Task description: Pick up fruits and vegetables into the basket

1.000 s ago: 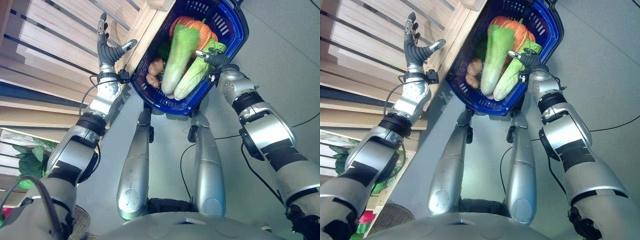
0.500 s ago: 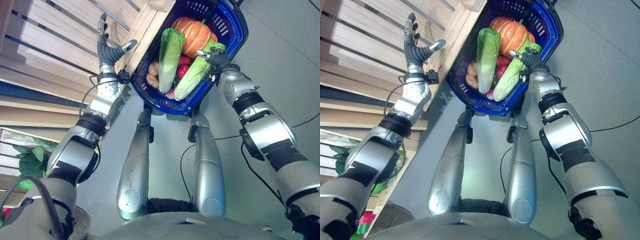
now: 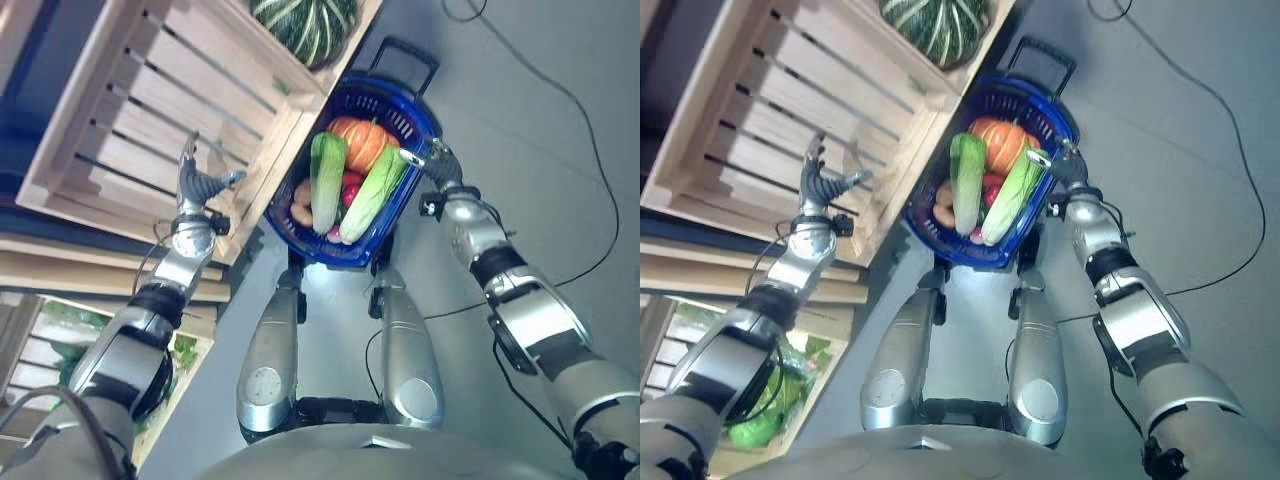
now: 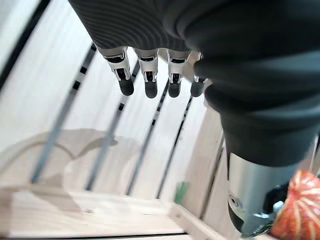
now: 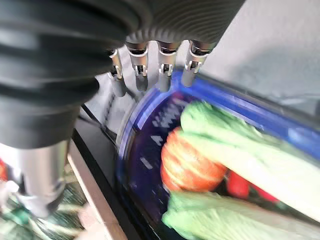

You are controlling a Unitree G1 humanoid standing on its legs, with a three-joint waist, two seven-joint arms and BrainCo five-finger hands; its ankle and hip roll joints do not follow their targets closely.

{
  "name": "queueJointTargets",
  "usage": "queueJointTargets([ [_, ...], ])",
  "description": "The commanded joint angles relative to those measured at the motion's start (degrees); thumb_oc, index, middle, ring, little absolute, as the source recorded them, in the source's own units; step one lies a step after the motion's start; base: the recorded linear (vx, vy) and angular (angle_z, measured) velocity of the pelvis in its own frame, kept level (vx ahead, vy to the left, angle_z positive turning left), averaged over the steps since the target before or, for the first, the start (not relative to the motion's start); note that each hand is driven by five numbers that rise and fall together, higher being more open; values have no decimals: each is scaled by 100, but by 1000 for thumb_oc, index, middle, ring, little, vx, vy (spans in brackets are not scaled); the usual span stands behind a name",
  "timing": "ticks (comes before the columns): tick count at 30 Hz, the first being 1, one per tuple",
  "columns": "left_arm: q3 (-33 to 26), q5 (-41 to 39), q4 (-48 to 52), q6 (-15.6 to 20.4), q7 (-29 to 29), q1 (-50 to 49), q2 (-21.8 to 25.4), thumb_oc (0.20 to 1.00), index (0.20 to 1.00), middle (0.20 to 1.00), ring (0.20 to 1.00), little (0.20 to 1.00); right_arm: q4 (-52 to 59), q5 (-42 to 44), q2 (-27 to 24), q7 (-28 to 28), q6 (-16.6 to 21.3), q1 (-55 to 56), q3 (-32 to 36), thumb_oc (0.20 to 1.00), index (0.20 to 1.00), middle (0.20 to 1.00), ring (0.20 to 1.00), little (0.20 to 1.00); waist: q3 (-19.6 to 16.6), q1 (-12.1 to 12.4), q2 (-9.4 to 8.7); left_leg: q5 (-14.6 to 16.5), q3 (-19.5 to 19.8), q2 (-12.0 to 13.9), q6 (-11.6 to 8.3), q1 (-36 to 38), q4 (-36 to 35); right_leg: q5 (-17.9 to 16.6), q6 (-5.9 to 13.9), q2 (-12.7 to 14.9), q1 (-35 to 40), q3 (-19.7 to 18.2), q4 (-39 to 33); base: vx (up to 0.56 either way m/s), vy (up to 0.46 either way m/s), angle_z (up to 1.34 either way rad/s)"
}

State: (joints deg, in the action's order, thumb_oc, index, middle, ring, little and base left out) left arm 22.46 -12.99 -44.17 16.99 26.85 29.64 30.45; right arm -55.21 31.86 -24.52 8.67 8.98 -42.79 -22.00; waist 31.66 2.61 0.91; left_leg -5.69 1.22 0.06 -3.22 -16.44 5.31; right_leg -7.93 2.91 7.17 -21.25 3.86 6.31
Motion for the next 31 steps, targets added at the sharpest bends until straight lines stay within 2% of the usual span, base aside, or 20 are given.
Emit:
queueJointTargets([
  [1,-144,392,-341,83,-239,-210,-27,1000,1000,1000,1000,1000,79,-47,-287,33,390,345,195,1000,1000,1000,1000,1000,-664,-139,205,222,-26,-152,-70,-30,-273,665,247,-152,363,299,113,97,52,0],
  [8,-228,535,-945,-85,-1236,-1340,-173,1000,1000,1000,1000,1000,-73,-499,-188,-181,385,2044,665,1000,1000,1000,1000,1000,-1486,-261,105,303,-126,-59,-70,828,-677,556,347,-120,1341,272,-530,123,17,-6],
  [9,-299,636,-1169,-131,-1492,-1632,-316,1000,1000,1000,1000,1000,-262,-723,-120,-265,365,2386,758,1000,1000,1000,1000,1000,-1692,-266,89,329,-158,-37,-58,993,-719,531,376,-115,1504,265,-621,160,9,3],
  [16,-601,913,-2252,-216,-2339,-2411,-848,1000,1000,1000,1000,1000,-1244,-1526,319,-513,129,3231,1031,1000,1000,1000,1000,1000,-2393,-272,28,486,-266,38,-12,1661,-881,505,456,-93,2114,277,-898,171,-1,-14],
  [25,-773,1021,-2877,-473,-3021,-2729,-1156,1000,1000,1000,1000,1000,-2007,-2106,647,-770,-562,3612,1173,1000,1000,1000,1000,1000,-2646,-270,-26,705,-417,124,2,2104,-946,590,538,16,2521,435,-965,82,-3,-5],
  [31,-794,875,-2951,-572,-3143,-2716,-1204,1000,1000,1000,1000,1000,-2175,-2319,715,-828,-736,3667,1138,1000,1000,1000,1000,1000,-2699,-286,-36,780,-523,185,9,2250,-1000,605,576,71,2650,509,-1032,52,2,-5],
])
